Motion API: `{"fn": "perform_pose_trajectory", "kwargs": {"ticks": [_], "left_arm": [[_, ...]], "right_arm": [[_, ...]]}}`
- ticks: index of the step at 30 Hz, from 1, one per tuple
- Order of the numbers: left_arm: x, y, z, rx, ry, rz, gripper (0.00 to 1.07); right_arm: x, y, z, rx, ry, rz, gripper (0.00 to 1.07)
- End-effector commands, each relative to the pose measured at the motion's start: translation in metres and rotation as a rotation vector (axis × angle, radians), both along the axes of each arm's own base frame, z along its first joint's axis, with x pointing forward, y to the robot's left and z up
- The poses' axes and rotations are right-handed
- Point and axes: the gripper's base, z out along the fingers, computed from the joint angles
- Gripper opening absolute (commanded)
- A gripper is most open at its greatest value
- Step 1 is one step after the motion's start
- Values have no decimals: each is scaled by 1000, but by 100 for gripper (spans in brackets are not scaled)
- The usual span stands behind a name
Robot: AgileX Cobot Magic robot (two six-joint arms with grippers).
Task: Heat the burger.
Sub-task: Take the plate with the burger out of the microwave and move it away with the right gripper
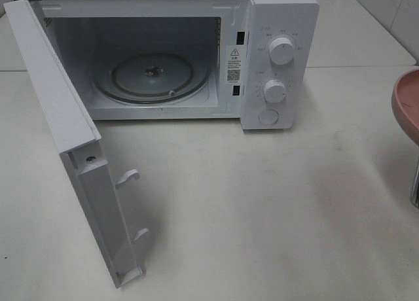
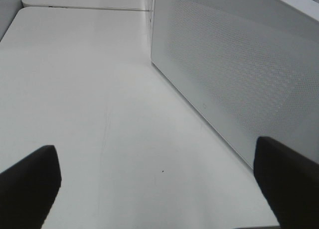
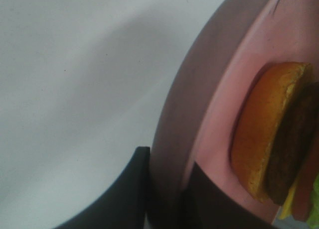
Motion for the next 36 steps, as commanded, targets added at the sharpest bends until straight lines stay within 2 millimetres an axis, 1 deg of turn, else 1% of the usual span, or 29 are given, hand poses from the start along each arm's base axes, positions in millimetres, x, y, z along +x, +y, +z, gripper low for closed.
{"fn": "perform_pose_trajectory", "kwargs": {"ticks": [1,3,4,6,7,8,9,10,11,12,13,15,16,17,18,19,21,23,24,25,27,28,29,31,32,33,34,36], "left_arm": [[-2,0,0,-4,-25,3,98],[-2,0,0,-4,-25,3,98],[-2,0,0,-4,-25,3,98],[-2,0,0,-4,-25,3,98],[-2,0,0,-4,-25,3,98],[-2,0,0,-4,-25,3,98],[-2,0,0,-4,-25,3,98],[-2,0,0,-4,-25,3,98],[-2,0,0,-4,-25,3,98],[-2,0,0,-4,-25,3,98],[-2,0,0,-4,-25,3,98],[-2,0,0,-4,-25,3,98],[-2,0,0,-4,-25,3,98],[-2,0,0,-4,-25,3,98],[-2,0,0,-4,-25,3,98],[-2,0,0,-4,-25,3,98],[-2,0,0,-4,-25,3,98],[-2,0,0,-4,-25,3,98],[-2,0,0,-4,-25,3,98],[-2,0,0,-4,-25,3,98],[-2,0,0,-4,-25,3,98],[-2,0,0,-4,-25,3,98],[-2,0,0,-4,-25,3,98],[-2,0,0,-4,-25,3,98],[-2,0,0,-4,-25,3,98],[-2,0,0,-4,-25,3,98],[-2,0,0,-4,-25,3,98],[-2,0,0,-4,-25,3,98]], "right_arm": [[13,0,2,-22,-46,-166,0],[15,0,1,-20,-45,-195,0],[20,2,-1,-10,-49,-267,0],[22,3,-1,-2,-57,-295,0],[27,5,-2,5,-70,-367,0],[27,5,-2,5,-70,-367,0],[30,6,-2,10,-80,-405,0],[35,8,-4,21,-102,-479,0],[35,8,-4,21,-102,-479,0],[37,9,-5,21,-112,-518,0],[42,11,-8,20,-130,-582,0],[44,12,-9,23,-142,-614,0],[48,15,-14,23,-157,-666,0],[48,15,-14,23,-157,-666,0],[51,17,-19,50,-168,-719,0],[51,17,-19,50,-168,-719,0],[54,20,-30,58,-170,-771,1],[54,21,-33,54,-167,-783,1],[55,22,-40,39,-157,-798,2],[55,22,-40,39,-157,-798,2],[57,23,-49,3,-136,-800,3],[57,23,-49,3,-136,-800,3],[59,24,-56,-21,-115,-794,3],[59,25,-59,-29,-108,-796,3],[60,26,-67,-35,-90,-799,3],[60,26,-67,-35,-90,-799,3],[61,27,-75,-28,-72,-810,3],[61,28,-78,-24,-69,-814,3]]}}
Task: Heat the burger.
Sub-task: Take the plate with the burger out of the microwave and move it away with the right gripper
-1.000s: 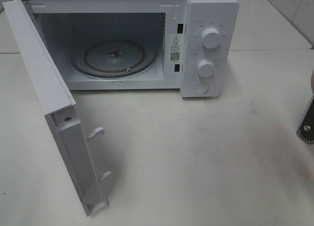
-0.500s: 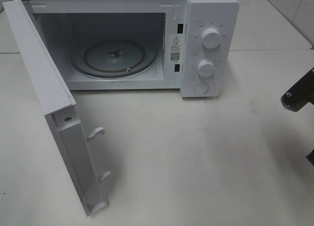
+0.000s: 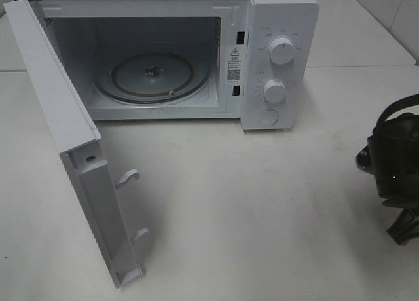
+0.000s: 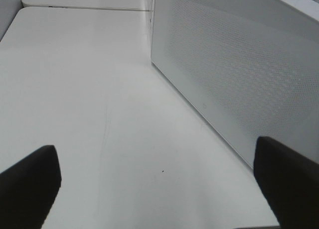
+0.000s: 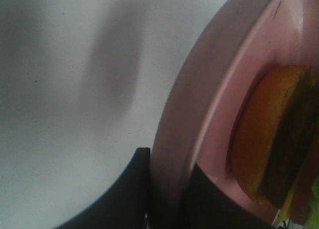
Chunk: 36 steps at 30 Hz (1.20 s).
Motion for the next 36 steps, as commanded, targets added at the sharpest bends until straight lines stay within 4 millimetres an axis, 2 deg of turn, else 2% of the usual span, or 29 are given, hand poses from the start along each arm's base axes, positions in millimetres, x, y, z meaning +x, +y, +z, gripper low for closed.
{"fn": "perform_pose_trajectory", "kwargs": {"ticks": [1,10,15,26,29,30,31,32,33,34,36], "left_arm": [[-2,0,0,-4,-25,3,98],[-2,0,0,-4,-25,3,98],[-2,0,0,-4,-25,3,98],[-2,0,0,-4,-25,3,98],[-2,0,0,-4,-25,3,98],[-2,0,0,-4,-25,3,98],[-2,0,0,-4,-25,3,98],[-2,0,0,-4,-25,3,98],[-2,0,0,-4,-25,3,98],[-2,0,0,-4,-25,3,98],[-2,0,0,-4,-25,3,98]], "right_arm": [[5,-1,-9,-55,-9,-10,4],[8,3,-36,-52,27,-4,4],[11,-8,-57,-60,78,-52,5],[18,-24,-73,-48,97,-77,8],[18,-24,-73,-42,99,-74,15],[18,-23,-73,-41,101,-73,21],[18,-23,-73,-41,101,-73,21],[18,-22,-73,-41,103,-72,26],[16,-21,-72,-37,114,-75,35],[16,-21,-72,-37,114,-75,35],[15,-16,-67,-26,107,-56,47]]}}
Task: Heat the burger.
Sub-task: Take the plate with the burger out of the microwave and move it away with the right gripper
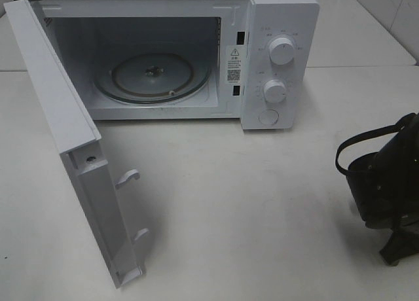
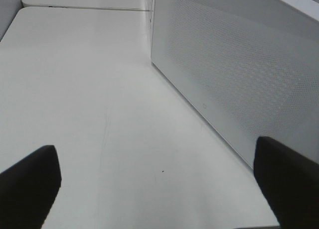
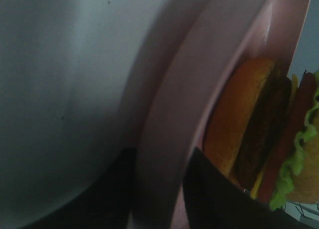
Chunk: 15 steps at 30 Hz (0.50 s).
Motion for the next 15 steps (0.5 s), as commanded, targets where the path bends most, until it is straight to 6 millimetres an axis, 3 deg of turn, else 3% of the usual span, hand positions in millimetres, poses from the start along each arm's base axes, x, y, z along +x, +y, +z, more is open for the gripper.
{"fn": "perform_pose_trajectory", "kwargs": {"ticks": [1,3,15], "left_arm": [[-2,0,0,-4,-25,3,98],[-2,0,0,-4,-25,3,98],[-2,0,0,-4,-25,3,98]], "right_arm": [[-2,3,3,0,1,15,47],[-3,10,9,19,-14,42,52],[-13,36,39,191,-32,124,55]]}}
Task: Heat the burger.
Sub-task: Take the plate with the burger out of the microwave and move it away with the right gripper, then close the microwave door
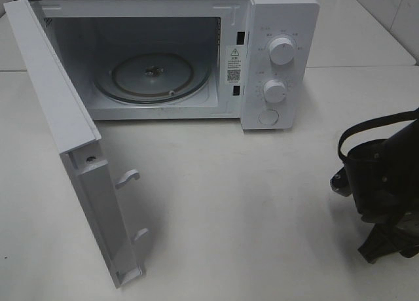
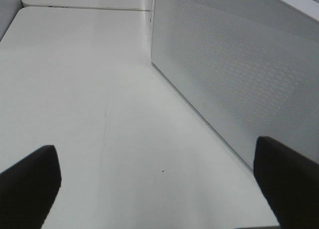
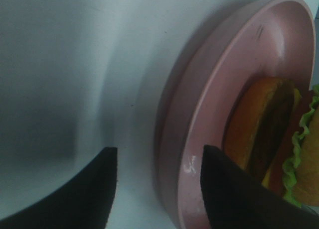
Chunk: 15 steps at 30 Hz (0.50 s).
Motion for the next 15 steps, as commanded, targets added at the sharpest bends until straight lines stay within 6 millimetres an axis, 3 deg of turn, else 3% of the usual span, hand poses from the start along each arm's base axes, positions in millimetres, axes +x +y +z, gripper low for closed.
{"fn": "perform_pose_trajectory", "kwargs": {"ticks": [1,5,10,13,15], "left_arm": [[-2,0,0,-4,-25,3,98],[-2,0,0,-4,-25,3,98],[-2,0,0,-4,-25,3,98],[-2,0,0,-4,-25,3,98],[-2,0,0,-4,-25,3,98]], "right_arm": [[-6,9,20,74,-13,54,57],[-9,13,37,118,-36,105,64],[-19,10,74,213,-94,165,79],[-22,9,83,241,-105,183,80],[-28,9,104,309,-128,199,79]]}}
